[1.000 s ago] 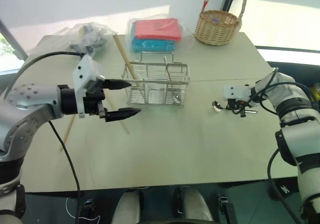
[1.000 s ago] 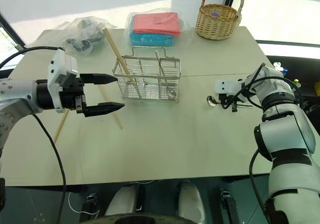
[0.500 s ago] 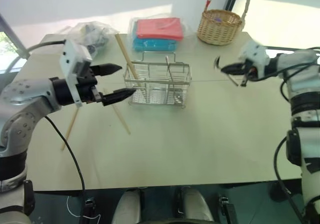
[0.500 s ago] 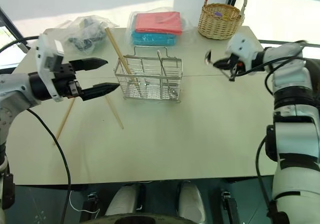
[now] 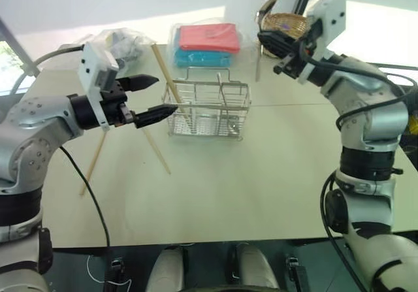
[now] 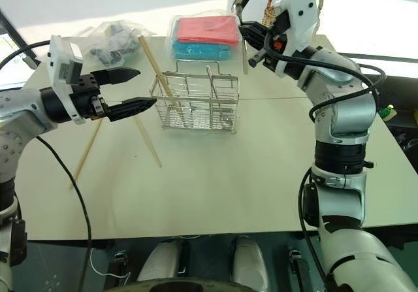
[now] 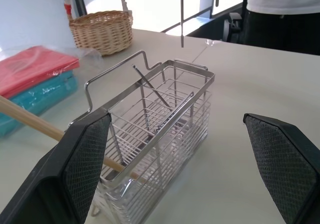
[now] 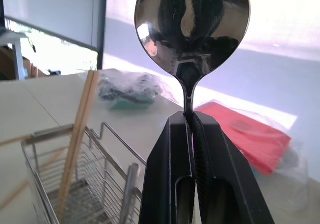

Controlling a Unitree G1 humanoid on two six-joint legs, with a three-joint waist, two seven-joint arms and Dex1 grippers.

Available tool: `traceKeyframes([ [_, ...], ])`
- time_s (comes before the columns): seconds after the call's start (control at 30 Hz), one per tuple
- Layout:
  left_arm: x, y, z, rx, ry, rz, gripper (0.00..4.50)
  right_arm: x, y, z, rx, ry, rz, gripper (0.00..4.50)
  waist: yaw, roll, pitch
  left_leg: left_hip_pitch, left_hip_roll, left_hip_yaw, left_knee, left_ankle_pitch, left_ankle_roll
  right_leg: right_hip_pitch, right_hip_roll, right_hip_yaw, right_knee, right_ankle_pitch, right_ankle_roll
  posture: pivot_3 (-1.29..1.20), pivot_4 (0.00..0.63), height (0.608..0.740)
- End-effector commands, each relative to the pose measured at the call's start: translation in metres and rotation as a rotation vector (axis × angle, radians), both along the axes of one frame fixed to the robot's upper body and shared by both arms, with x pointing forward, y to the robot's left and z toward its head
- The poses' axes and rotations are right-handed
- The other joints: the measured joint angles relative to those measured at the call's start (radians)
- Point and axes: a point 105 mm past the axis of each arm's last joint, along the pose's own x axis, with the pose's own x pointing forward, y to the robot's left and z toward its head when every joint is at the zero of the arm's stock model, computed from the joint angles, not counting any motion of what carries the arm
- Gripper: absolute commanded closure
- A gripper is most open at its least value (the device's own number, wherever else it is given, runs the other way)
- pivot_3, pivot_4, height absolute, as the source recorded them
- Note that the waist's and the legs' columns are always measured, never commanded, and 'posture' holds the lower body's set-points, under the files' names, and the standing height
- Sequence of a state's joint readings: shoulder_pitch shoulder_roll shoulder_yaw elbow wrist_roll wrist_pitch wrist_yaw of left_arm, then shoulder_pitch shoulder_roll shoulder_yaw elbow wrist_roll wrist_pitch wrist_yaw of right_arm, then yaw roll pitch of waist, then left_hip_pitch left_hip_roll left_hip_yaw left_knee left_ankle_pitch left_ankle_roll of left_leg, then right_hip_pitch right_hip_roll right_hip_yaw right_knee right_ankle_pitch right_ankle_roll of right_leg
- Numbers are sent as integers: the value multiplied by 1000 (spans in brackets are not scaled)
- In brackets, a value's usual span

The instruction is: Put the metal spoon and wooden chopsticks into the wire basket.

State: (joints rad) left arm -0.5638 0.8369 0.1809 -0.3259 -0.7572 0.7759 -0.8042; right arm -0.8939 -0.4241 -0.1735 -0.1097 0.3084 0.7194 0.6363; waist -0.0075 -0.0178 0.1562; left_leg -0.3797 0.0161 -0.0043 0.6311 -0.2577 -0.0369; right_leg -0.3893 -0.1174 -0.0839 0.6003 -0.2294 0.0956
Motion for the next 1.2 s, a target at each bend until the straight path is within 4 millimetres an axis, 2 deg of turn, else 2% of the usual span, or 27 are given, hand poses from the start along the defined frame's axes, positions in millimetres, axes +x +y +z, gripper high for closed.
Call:
traceKeyframes([
  [0.03,-2,-1,13,4,-67,-7,0,-13,4,22,71,-55,22,4475,-2,0,0,0,0,0,0,0,0,0,0,0,0,0,0,0,150,706],
  [0.13,-3,-1,13,7,-68,-6,0,-13,9,14,83,-19,32,4475,-4,0,0,0,0,0,-1,0,0,-1,0,0,0,0,0,0,150,706],
  [0.23,-3,0,13,9,-67,-1,0,-12,22,-13,81,44,49,4475,-5,-1,-1,0,0,0,-1,0,0,-2,0,0,0,0,0,0,150,706],
  [0.43,-3,1,13,18,-70,7,0,-13,43,-42,126,124,80,4475,-5,-1,0,0,0,0,-1,0,0,-2,0,0,0,0,0,0,150,706],
  [0.57,-3,1,15,15,-75,10,0,-7,47,-63,127,174,52,4475,-4,-1,-1,0,0,0,-1,0,0,-2,0,0,0,0,0,0,150,706],
  [0.6,-4,1,16,14,-77,10,0,-6,46,-67,126,181,45,3844,-3,-1,-1,0,0,-1,-1,0,0,-2,0,0,-1,0,0,0,150,706],
  [0.63,-4,1,16,14,-78,10,0,-6,46,-69,116,178,36,3637,-3,-1,-1,0,0,-1,-1,0,0,-2,0,0,-1,0,0,0,150,706],
  [0.67,-4,1,16,14,-79,11,0,-5,46,-70,100,169,27,3095,-3,-1,-1,0,0,-1,-1,0,0,-2,0,0,-1,0,0,0,150,706],
  [0.7,-4,1,17,14,-80,13,0,-5,45,-70,89,160,20,2670,-4,-1,-1,0,0,-1,-1,0,0,-2,0,0,-1,0,0,0,150,706],
  [0.77,-4,2,18,14,-82,19,0,-4,42,-67,81,145,5,1464,-5,-1,0,0,0,-1,-1,0,0,-2,0,0,-1,0,0,0,150,706],
  [0.8,-4,3,18,14,-83,27,0,-4,38,-63,81,136,2,1170,-5,-1,0,0,0,-1,-1,0,0,-2,0,0,-1,0,0,0,150,706],
  [0.9,-2,10,20,-1,-85,68,0,-8,28,-46,73,92,21,1170,-4,-1,0,0,0,-1,-1,0,0,-2,1,0,-1,0,0,0,150,706],
  [0.97,2,20,24,-38,-90,128,0,-18,22,-30,52,36,73,1170,-4,-1,0,-1,0,-1,-1,0,0,-2,1,0,-1,0,0,0,150,706],
  [1.07,13,43,33,-123,-93,284,0,-37,11,-8,21,-24,169,1170,-2,0,0,-1,0,-1,-1,0,1,-2,0,0,-2,0,0,0,150,706],
  [1.2,44,104,26,-210,4,683,0,-81,5,0,-105,-33,397,1170,-1,-2,0,-1,0,-2,-1,0,1,-1,1,-1,-2,0,0,0,150,706],
])
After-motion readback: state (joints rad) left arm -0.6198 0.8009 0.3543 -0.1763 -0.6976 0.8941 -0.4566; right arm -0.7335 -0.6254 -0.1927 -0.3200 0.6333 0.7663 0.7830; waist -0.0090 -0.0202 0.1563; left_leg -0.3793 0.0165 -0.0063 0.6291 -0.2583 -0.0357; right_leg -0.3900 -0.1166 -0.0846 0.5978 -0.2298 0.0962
